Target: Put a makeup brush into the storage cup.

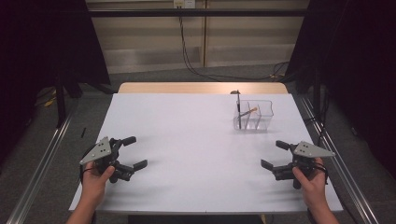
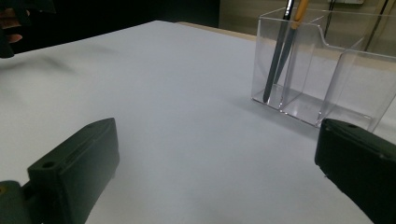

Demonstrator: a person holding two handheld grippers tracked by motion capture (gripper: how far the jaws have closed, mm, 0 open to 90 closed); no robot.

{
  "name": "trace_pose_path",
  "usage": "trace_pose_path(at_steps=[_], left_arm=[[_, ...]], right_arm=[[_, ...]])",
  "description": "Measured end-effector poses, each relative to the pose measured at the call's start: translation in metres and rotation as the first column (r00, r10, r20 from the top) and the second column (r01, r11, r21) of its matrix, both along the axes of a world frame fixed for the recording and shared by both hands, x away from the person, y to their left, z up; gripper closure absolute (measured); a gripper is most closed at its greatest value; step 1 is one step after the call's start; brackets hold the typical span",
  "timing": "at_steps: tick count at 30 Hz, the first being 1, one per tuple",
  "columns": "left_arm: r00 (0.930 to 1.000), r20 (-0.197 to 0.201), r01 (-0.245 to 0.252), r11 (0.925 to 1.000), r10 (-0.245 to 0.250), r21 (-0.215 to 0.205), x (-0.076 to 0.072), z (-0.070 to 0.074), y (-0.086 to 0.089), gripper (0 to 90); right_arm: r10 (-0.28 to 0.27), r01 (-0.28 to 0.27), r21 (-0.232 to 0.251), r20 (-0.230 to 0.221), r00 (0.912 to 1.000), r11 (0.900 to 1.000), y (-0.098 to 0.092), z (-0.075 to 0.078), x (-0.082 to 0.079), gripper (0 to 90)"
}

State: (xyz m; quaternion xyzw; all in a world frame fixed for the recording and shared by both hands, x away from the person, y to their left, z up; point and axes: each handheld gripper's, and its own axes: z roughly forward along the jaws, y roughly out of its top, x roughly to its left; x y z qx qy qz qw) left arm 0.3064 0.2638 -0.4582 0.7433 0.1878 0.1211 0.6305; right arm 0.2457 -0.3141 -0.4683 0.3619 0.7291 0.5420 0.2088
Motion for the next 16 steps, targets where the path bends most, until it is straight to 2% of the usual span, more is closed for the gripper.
trace_pose_path(at_steps=[16], left_arm=[[1.0, -0.008, 0.002, 1.0, -0.002, -0.001, 0.0004, -0.0011, -0.0024, 0.5]], right_arm=[[0.009, -0.009, -0.006, 0.002, 1.0, 1.0, 0.0007, -0.0002, -0.0012, 0.0]])
